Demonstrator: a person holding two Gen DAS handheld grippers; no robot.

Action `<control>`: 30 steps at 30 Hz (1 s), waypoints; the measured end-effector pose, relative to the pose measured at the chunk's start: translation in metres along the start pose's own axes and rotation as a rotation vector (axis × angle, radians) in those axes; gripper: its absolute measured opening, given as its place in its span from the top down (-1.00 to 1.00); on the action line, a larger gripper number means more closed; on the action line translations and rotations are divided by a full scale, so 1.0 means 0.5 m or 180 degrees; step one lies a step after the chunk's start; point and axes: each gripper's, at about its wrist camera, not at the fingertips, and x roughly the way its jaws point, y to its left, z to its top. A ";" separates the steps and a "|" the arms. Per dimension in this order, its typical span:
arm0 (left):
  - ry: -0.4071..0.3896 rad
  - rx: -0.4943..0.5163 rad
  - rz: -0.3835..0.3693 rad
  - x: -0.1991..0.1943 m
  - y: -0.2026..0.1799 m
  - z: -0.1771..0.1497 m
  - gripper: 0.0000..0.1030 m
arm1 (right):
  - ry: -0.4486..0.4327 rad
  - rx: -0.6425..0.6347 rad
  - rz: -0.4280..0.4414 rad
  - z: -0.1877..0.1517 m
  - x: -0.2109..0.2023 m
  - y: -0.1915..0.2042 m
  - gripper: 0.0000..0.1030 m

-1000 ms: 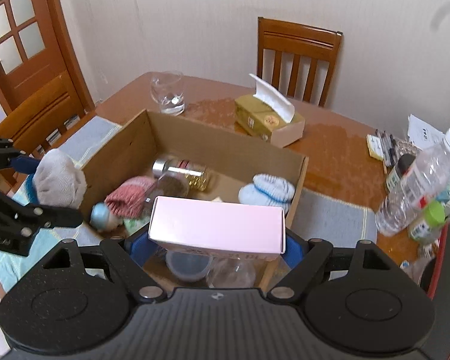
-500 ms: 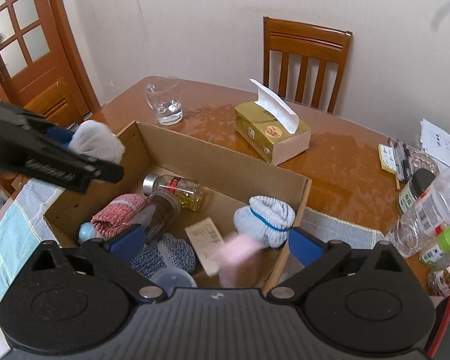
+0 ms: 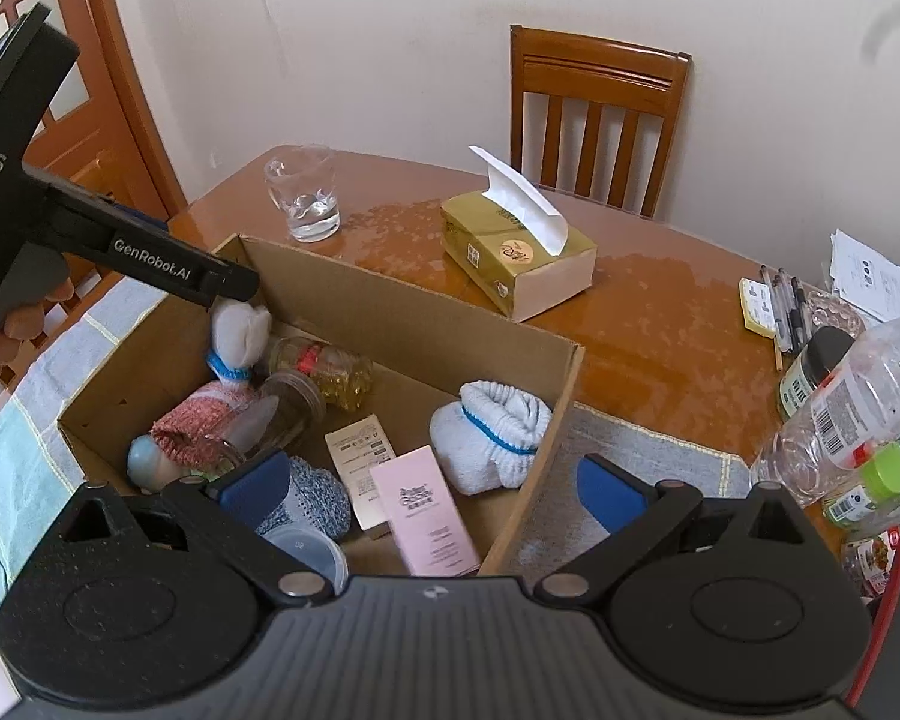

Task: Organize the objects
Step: 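Open the left tool to drop the sock while the right tool drops the pink box, then move the left tool to the green soap box while the right tool reaches the MEDICAL bottle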

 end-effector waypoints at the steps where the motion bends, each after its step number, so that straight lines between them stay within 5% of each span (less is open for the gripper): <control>1: -0.0004 0.0002 0.0000 -0.005 0.000 -0.004 -0.83 | -0.0006 0.0010 -0.0004 0.000 -0.002 0.001 -1.00; 30: -0.0251 0.0431 -0.0450 -0.112 0.050 -0.151 -0.91 | -0.0030 0.0159 -0.0334 -0.084 -0.072 0.143 -1.00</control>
